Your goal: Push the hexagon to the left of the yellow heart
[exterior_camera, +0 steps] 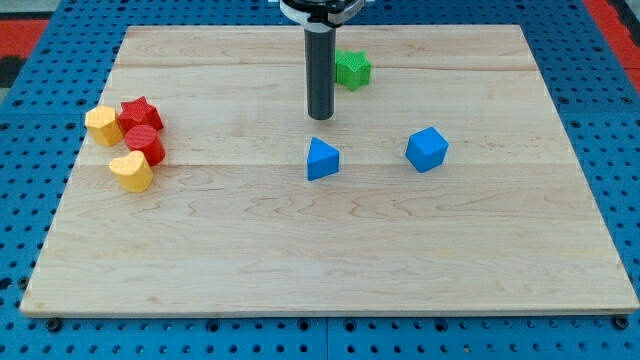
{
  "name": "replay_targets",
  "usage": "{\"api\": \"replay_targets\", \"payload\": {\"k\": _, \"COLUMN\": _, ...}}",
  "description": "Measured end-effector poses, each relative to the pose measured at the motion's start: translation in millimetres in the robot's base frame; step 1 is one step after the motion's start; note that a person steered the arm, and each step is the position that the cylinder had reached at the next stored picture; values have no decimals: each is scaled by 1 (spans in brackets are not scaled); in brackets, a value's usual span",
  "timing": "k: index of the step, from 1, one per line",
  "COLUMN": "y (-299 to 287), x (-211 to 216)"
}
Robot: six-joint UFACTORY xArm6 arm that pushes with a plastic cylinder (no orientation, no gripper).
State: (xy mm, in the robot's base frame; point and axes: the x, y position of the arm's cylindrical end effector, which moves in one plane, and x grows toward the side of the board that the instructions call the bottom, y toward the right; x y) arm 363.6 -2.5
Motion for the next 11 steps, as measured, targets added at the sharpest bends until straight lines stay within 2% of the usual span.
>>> {"api": "replay_targets", "payload": {"k": 3, "y": -39, "x": -6}}
{"api": "replay_targets", "payload": {"k": 4, "y": -90, "x": -35}}
{"api": "replay_targets", "payload": {"k": 6, "y": -254, "x": -73}}
{"api": "replay_targets", "payload": {"k": 7, "y": -272, "x": -6}}
{"api": "replay_targets", "payload": {"k": 9, "y": -251, "x": 67}}
{"api": "replay_targets", "payload": {"k": 11, "y": -301, "x": 29}}
